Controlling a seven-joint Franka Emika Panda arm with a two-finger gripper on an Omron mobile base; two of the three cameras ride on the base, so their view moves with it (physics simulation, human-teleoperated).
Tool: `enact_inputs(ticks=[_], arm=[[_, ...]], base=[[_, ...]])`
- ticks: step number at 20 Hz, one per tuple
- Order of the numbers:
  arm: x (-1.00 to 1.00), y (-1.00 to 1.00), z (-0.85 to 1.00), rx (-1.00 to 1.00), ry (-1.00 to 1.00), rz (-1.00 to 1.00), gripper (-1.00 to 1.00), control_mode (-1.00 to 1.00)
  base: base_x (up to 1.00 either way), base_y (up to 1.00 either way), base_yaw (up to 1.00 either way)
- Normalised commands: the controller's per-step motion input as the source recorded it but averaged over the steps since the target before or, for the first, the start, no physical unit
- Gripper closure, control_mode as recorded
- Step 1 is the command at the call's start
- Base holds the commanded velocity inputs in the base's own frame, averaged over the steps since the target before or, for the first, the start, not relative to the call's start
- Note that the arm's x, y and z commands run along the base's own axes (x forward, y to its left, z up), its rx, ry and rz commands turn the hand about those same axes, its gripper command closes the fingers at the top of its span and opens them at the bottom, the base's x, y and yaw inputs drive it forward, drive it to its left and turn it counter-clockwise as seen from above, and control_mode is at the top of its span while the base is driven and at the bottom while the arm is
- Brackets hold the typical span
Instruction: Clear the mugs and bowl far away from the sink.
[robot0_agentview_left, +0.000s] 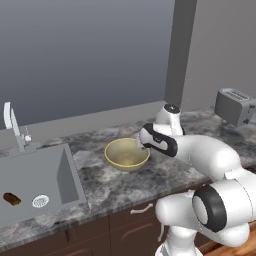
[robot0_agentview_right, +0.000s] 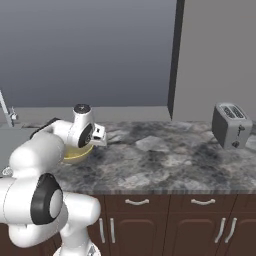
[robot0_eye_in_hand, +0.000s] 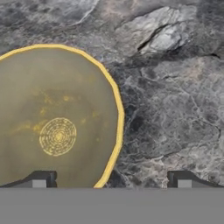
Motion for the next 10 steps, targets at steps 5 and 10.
enact_inputs(ticks=[5,10], arm=[[0.16,0.07,-0.24,0.00,0.01,0.00,-1.00,-1.00],[0.16,0.00,-0.30,0.00,0.07,0.00,-1.00,-1.00]], base=[[0.00,0.00,0.00],[0.00,0.00,0.00]])
